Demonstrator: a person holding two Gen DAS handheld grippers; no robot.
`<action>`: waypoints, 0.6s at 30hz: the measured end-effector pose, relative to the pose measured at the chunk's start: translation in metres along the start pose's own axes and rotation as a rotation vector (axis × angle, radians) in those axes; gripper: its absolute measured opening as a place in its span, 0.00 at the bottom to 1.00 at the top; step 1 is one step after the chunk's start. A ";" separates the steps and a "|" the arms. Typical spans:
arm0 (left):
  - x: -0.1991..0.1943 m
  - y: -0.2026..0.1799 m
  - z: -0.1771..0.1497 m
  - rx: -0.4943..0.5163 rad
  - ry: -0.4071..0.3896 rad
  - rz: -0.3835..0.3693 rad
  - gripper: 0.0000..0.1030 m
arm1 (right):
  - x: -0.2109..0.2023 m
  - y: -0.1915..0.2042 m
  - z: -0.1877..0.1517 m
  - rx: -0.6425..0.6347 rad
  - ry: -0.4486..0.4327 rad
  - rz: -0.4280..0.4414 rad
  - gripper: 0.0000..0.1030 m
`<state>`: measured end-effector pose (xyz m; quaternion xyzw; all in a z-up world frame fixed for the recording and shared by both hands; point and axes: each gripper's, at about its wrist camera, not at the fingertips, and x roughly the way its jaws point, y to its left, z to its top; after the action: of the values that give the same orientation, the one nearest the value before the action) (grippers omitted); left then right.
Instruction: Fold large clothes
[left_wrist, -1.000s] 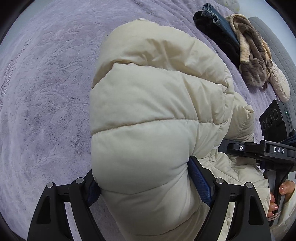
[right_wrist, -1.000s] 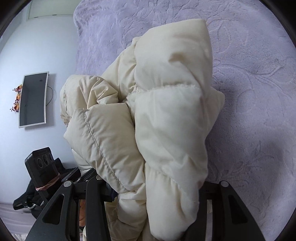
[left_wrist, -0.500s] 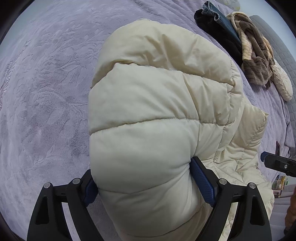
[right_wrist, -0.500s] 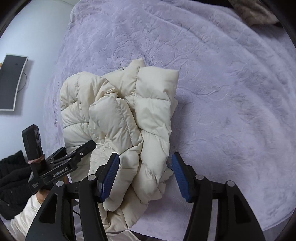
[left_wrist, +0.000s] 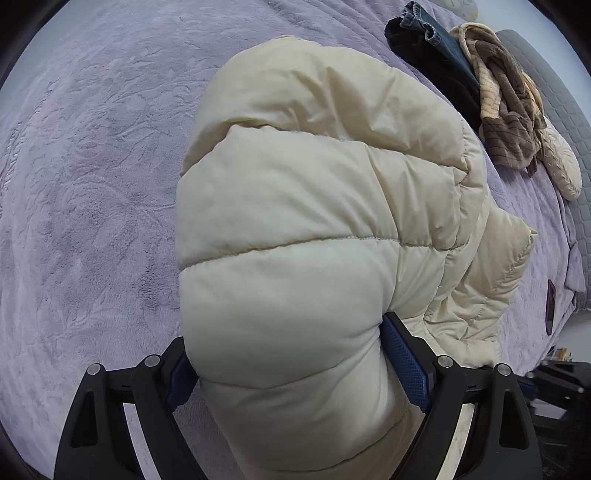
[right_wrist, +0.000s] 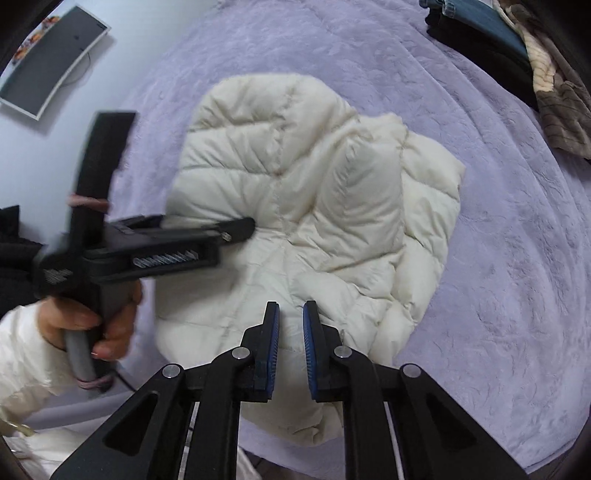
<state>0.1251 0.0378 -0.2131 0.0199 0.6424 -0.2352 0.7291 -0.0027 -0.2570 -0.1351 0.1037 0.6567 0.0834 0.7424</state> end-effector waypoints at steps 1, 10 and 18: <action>-0.003 0.000 0.001 0.006 0.004 -0.003 0.87 | 0.005 -0.009 -0.007 0.025 0.013 0.004 0.06; -0.092 -0.008 0.009 0.151 -0.138 -0.046 0.45 | 0.032 -0.040 -0.024 0.121 0.009 0.040 0.06; -0.058 -0.066 0.052 0.253 -0.133 -0.115 0.45 | 0.039 -0.058 -0.027 0.180 0.000 0.090 0.06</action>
<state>0.1458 -0.0193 -0.1309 0.0591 0.5581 -0.3563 0.7471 -0.0259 -0.3017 -0.1908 0.1994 0.6560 0.0574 0.7256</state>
